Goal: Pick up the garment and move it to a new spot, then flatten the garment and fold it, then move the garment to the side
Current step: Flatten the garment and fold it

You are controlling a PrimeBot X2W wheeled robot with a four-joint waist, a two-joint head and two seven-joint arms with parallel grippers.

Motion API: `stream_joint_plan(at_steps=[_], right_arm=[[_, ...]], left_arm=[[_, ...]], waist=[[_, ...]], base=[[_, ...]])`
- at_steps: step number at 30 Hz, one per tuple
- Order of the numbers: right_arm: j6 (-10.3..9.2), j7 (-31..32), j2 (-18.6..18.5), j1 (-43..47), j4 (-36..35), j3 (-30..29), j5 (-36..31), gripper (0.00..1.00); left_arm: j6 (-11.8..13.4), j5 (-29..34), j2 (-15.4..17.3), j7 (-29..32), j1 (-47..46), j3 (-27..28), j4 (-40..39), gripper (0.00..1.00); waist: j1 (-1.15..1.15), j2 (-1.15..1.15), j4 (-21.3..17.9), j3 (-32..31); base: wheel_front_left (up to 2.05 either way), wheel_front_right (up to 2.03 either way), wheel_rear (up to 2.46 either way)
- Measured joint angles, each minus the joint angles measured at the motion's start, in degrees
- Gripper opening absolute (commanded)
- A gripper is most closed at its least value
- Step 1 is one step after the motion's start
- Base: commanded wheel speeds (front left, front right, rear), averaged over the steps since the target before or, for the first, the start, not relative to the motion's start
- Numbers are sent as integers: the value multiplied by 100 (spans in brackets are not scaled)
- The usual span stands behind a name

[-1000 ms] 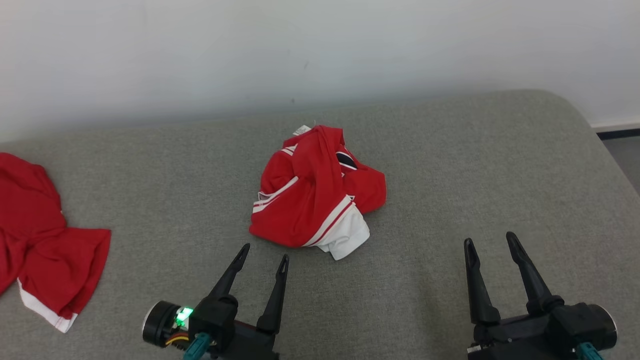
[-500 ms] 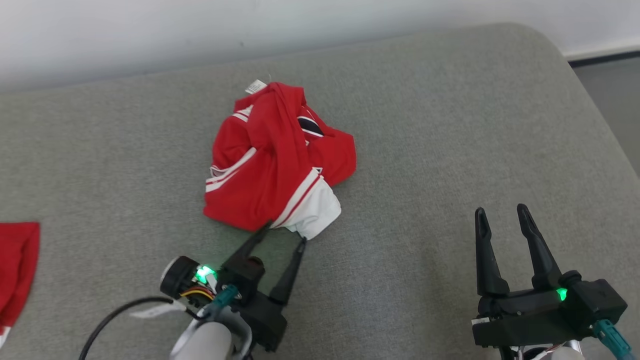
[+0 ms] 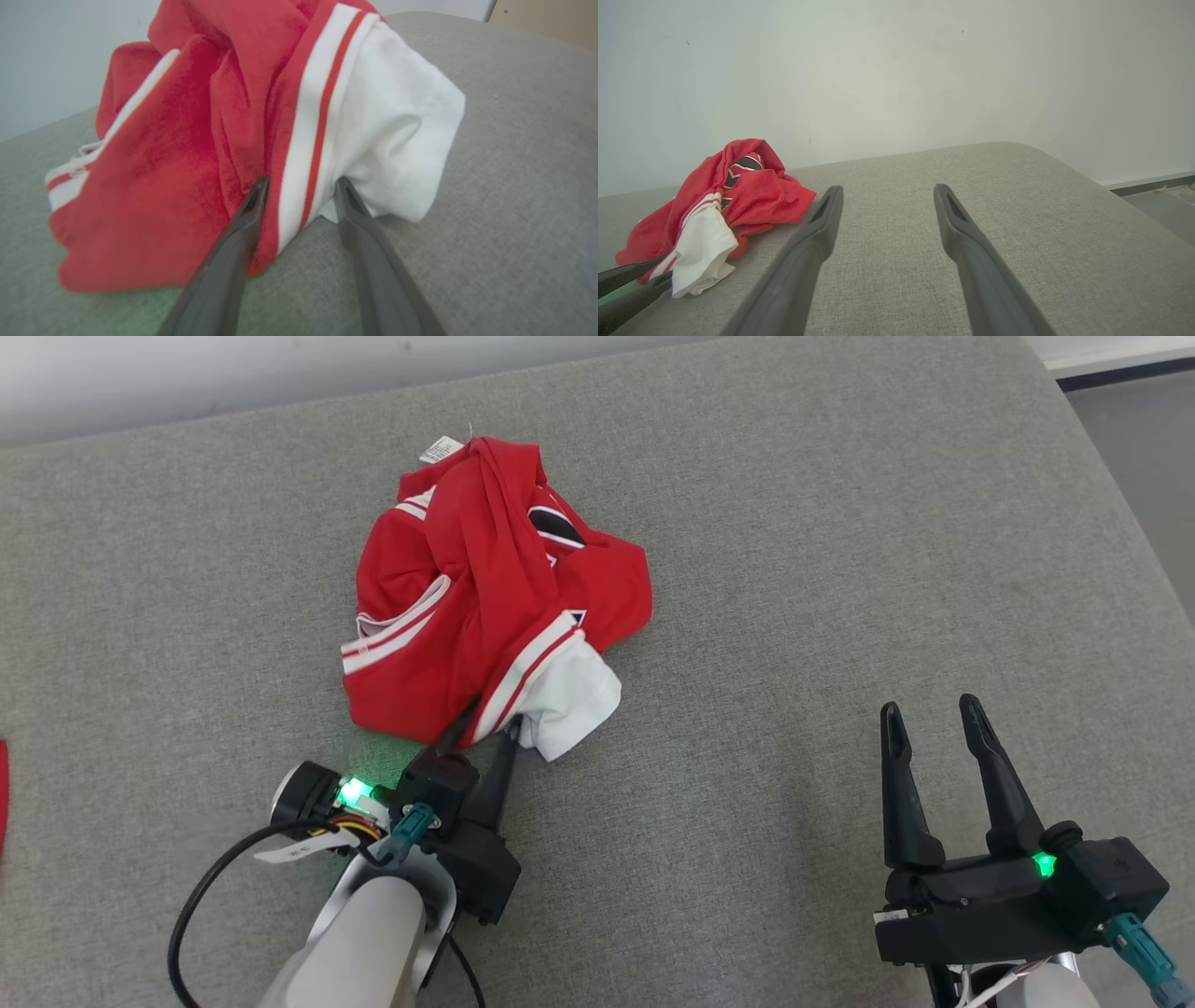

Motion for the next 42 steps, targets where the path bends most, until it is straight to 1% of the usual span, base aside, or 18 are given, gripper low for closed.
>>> stream_joint_plan(at_steps=[3,5,7,8,11,13,16,18,21,25,26,27,29,31,35,38,40,42], right_arm=[[0,0,0,-42,15,0,8,100],[0,0,1,-50,38,-5,25,100],[1,0,3,-43,78,-36,280,100],[0,0,2,-36,115,-63,404,100],[0,0,1,0,171,-57,376,100],[0,0,-7,25,158,96,23,100],[2,0,12,84,167,230,-10,100],[3,0,5,130,175,238,-35,100],[5,0,4,194,202,243,-37,100],[7,0,5,298,216,225,-34,100],[7,-1,4,364,237,223,-26,100],[7,0,7,401,261,222,45,100],[7,0,4,474,294,229,67,100],[7,0,5,529,302,225,109,100],[7,0,2,552,286,223,303,100],[7,0,4,573,269,231,355,100],[7,0,4,575,249,225,368,100],[7,0,4,576,242,219,375,100]], left_arm=[[-65,-18,-26,1,-44,-5,-132,0],[-183,-18,-49,1,-46,-88,-334,0],[-268,-115,-118,2,-34,-124,-553,0],[-314,-211,-144,2,-29,-118,-681,0],[-411,-595,-189,2,-13,-137,-1090,0],[-417,-982,-213,2,-17,-183,-1361,0],[-442,-1831,-247,2,-160,-380,-1677,0],[-442,-2601,-258,77,-399,-549,-1812,0],[-442,-3739,-266,456,-923,-686,-1965,0],[-442,-4904,-267,1031,-1770,-734,-2097,0],[-443,-5575,-271,1276,-2184,-676,-2075,0],[-439,-5888,-271,1351,-2370,-616,-2022,0],[-305,-6525,-260,1458,-2721,-602,-1871,0],[-175,-6852,-249,1516,-3147,-777,-1745,0],[-90,-6951,-296,1396,-3992,-1182,-1486,0],[123,-7221,-293,1188,-4073,-1269,-1080,0],[286,-7451,-288,1151,-3887,-1255,-764,0],[372,-7595,-292,1131,-3712,-1224,-590,0]], waist=[[1,1,27,-7],[1,0,43,-49],[0,0,59,-112],[0,1,67,-153],[0,0,86,-301],[0,0,98,-415],[0,0,112,-599],[0,0,115,-720],[-1,0,112,-908],[-1,-1,75,-1154],[-1,-1,43,-1270],[-1,-1,23,-1326],[-1,-1,-23,-1441],[-1,-1,-71,-1546],[-2,-1,-174,-1685],[-2,-2,-205,-1737],[-1,-1,-199,-1735],[-1,-1,-187,-1727]], base=[[0,0,0],[0,0,0],[0,0,0],[0,0,0],[0,0,0],[0,0,0],[0,0,0],[0,0,0],[0,0,0],[0,0,0],[0,0,0],[0,0,0],[0,0,0],[0,0,0],[0,0,0],[0,0,0],[0,0,0],[0,0,0]])
